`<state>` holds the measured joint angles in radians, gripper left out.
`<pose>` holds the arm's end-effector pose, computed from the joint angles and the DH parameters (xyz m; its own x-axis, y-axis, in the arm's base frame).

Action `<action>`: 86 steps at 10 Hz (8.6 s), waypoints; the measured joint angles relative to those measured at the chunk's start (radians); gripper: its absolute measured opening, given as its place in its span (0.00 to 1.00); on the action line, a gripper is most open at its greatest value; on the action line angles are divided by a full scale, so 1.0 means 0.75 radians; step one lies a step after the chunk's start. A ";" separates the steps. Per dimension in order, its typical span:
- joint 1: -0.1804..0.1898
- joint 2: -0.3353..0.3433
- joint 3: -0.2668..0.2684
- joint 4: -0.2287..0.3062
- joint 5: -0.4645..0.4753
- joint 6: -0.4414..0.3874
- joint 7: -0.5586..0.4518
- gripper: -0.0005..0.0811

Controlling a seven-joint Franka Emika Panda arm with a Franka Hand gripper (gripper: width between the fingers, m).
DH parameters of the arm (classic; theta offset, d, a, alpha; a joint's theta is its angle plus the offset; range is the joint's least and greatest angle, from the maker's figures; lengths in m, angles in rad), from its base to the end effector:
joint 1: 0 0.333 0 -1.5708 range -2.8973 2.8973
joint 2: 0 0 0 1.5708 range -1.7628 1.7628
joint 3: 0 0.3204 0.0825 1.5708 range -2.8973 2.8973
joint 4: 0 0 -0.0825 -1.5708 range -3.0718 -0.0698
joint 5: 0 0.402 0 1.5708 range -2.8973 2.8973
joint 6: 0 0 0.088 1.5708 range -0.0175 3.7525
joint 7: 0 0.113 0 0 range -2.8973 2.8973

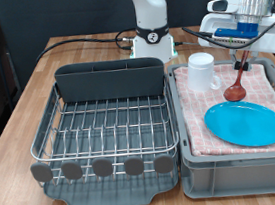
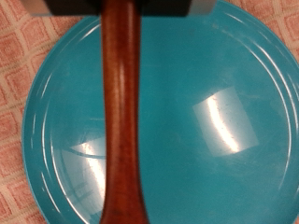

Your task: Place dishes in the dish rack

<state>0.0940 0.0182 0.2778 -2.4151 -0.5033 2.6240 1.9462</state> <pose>0.4793 0.1977 0.3047 0.3622 -0.8998 0.2433 -0.8806 -0.4159 -0.2272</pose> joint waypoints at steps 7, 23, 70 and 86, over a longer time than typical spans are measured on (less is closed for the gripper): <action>-0.007 -0.048 -0.025 -0.041 -0.063 -0.066 0.241 0.12; -0.025 -0.604 -0.201 -0.385 0.115 -0.563 0.690 0.12; 0.422 -0.518 -0.605 -0.145 0.300 -0.408 -0.135 0.99; 0.477 -0.103 -0.656 -0.167 1.005 0.288 -0.732 0.99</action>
<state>0.4521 -0.0590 -0.2143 -2.5400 0.2505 2.8397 1.3973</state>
